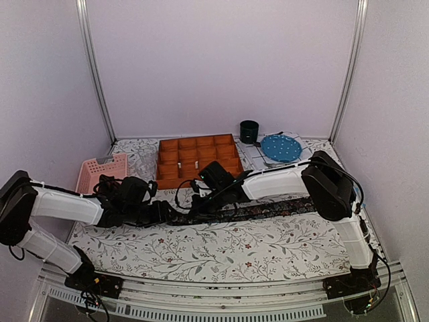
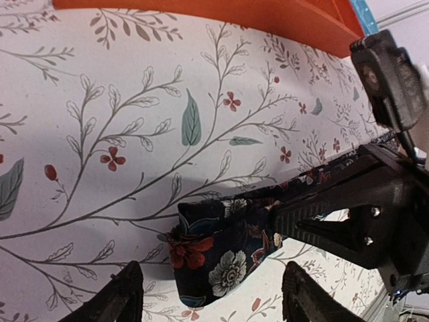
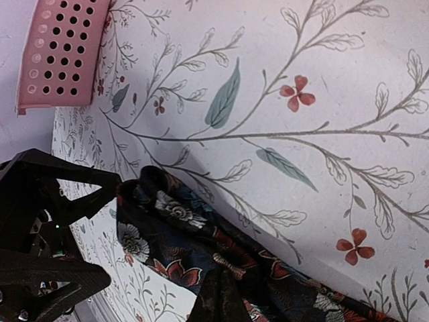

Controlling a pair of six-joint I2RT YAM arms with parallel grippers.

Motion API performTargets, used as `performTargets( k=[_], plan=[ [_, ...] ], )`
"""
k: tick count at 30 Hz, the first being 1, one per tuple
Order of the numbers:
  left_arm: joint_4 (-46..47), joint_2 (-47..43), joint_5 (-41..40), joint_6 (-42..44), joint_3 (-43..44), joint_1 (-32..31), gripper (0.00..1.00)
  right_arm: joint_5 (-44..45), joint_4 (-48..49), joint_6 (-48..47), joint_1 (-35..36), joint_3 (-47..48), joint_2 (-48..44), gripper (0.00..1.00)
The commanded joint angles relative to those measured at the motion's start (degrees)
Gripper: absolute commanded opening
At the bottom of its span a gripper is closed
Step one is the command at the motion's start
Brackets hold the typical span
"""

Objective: Roll the ties
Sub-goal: Roll the tie at the center of the board.

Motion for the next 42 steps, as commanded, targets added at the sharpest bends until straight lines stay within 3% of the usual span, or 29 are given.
performTargets(
  k=[1, 12, 23, 26, 38, 42],
  plan=[
    [2.04, 1.13, 1.6, 0.49, -0.31, 0.75, 0.68, 0.27, -2.78, -1.61, -0.39, 1.48, 6.17, 0.0],
    [3.14, 1.75, 1.98, 0.34, -1.45, 1.41, 0.6, 1.57, -3.42, -2.08, -0.59, 1.62, 5.8, 0.0],
    [11.78, 5.74, 10.03, -1.65, -3.82, 4.3, 0.55, 1.81, -2.49, -1.69, -0.86, 0.23, 6.48, 0.0],
    [13.16, 6.8, 11.23, -1.91, -3.78, 4.67, 0.49, 1.81, -2.37, -1.64, -0.86, -0.04, 6.52, 0.0],
    [16.6, 8.14, 14.09, -2.68, -4.61, 5.52, 0.01, 1.16, -1.59, -1.32, -0.99, -0.77, 4.96, 0.0],
    [14.28, 7.26, 12.82, -2.29, -4.0, 5.5, 0.0, -0.21, -0.22, 0.01, -0.87, -0.85, 0.29, 0.0]
  ],
)
